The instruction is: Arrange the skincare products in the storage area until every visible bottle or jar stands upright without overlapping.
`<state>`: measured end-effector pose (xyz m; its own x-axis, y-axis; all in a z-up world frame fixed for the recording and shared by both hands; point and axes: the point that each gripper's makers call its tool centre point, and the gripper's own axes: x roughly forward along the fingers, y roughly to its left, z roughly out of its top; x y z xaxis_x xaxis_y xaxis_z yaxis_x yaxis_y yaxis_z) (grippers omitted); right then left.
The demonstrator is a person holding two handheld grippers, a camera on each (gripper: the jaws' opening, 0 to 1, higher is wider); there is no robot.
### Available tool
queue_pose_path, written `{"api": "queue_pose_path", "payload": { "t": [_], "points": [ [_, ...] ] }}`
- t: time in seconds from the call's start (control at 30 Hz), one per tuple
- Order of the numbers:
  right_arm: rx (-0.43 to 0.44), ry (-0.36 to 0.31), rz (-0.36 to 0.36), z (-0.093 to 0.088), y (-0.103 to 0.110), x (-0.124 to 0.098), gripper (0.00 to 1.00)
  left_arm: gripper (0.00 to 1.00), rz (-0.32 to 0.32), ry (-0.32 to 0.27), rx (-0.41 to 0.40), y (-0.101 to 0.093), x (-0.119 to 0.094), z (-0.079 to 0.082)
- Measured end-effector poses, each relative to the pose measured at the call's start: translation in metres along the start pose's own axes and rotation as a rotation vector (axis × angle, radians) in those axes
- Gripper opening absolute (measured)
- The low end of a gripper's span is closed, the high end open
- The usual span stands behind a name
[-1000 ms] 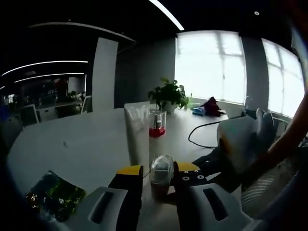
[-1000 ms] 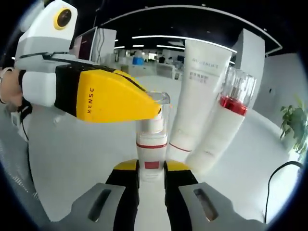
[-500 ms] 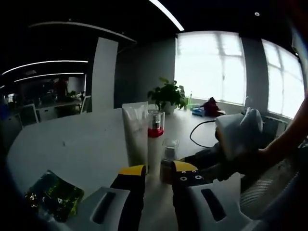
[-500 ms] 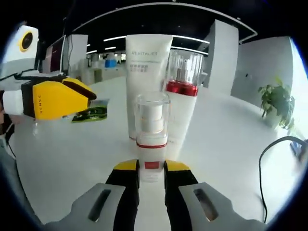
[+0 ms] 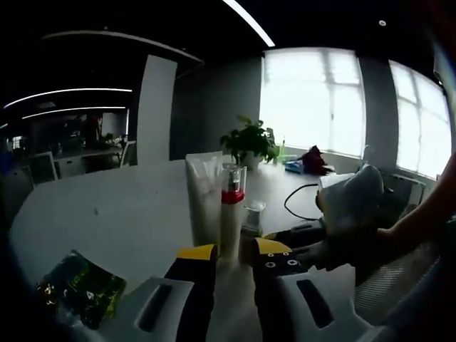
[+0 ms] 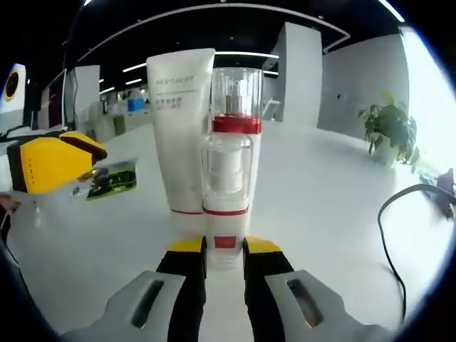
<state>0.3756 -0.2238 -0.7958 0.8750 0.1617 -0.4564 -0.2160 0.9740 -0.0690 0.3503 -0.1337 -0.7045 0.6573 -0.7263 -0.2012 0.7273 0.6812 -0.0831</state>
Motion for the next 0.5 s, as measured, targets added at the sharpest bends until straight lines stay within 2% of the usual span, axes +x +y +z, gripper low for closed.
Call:
{"api": "queue_pose_path", "payload": {
  "t": [0.17,0.5],
  "points": [
    [0.061,0.036,-0.008,-0.014,0.001,0.0,0.19,0.16,0.007,-0.002,-0.003,0.003,-0.002,0.0],
    [0.035,0.037,0.004,-0.012,0.005,0.006,0.19,0.16,0.011,-0.003,-0.009,0.005,-0.004,-0.001]
  ]
}}
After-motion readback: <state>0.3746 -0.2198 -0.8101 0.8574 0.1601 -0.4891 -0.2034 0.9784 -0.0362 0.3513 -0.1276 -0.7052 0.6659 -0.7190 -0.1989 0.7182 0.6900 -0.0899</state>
